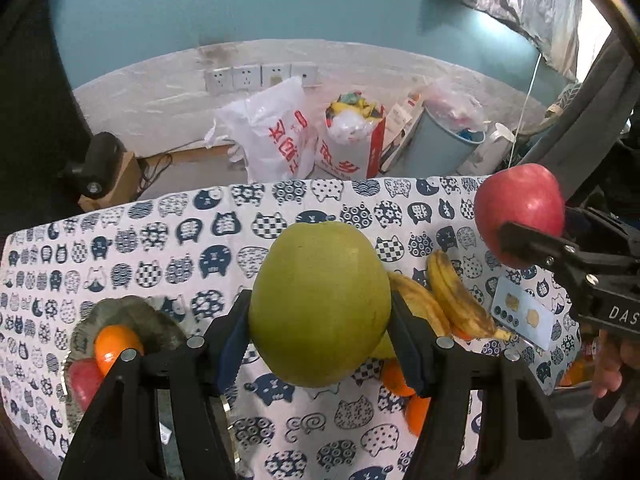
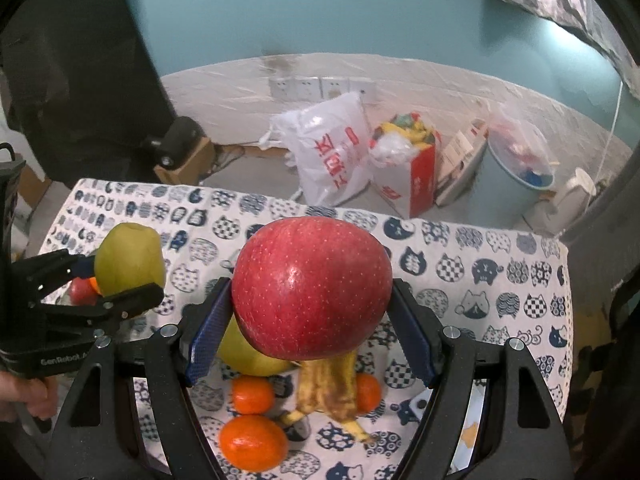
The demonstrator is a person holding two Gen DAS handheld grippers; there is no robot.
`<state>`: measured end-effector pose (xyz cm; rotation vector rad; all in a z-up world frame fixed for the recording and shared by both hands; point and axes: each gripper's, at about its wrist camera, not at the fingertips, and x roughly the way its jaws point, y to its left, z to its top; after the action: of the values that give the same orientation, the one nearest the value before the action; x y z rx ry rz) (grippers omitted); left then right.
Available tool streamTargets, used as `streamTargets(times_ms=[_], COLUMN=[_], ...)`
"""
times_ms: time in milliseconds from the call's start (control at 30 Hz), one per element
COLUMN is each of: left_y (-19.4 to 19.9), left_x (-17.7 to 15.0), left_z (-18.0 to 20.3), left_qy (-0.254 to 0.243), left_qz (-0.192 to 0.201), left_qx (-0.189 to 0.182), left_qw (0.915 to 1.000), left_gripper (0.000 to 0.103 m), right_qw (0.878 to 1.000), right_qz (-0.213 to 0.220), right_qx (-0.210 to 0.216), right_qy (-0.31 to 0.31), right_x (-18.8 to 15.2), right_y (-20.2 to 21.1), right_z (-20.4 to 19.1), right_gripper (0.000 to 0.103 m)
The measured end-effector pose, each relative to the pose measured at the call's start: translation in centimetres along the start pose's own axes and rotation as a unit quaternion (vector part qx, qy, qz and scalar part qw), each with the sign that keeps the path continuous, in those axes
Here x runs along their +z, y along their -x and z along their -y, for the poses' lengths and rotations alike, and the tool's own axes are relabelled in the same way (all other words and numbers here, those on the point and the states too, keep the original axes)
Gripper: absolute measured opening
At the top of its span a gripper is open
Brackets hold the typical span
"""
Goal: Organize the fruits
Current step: 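Lift the apple with the right tool while the left tool carries the pear to the bowl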
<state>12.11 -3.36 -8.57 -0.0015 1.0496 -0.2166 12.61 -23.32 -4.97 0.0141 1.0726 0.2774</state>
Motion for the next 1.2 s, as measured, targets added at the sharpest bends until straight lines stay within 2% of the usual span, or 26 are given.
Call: streamTargets(times_ms=[533,1200], left_y=[6.2,9.9], left_x=[-3.0,-7.2], left_z=[-4.2,-10.9], left_qy=[0.034,0.088], left_qz=[0.024,0.03], left_qx=[0.007,0.037], left_qw=[0.9991,0.995], left_gripper=[0.066,0.066], right_qw=[0.998,0.989], right_qz=[0.023,0.019], right_qx=[0.04,0.096], right_qy=[0.052,0.111], right_x=[0.7,1.5], right_y=[2.7,2.7], right_z=[-6.9,-16.4], right_gripper=[0.077,0.077])
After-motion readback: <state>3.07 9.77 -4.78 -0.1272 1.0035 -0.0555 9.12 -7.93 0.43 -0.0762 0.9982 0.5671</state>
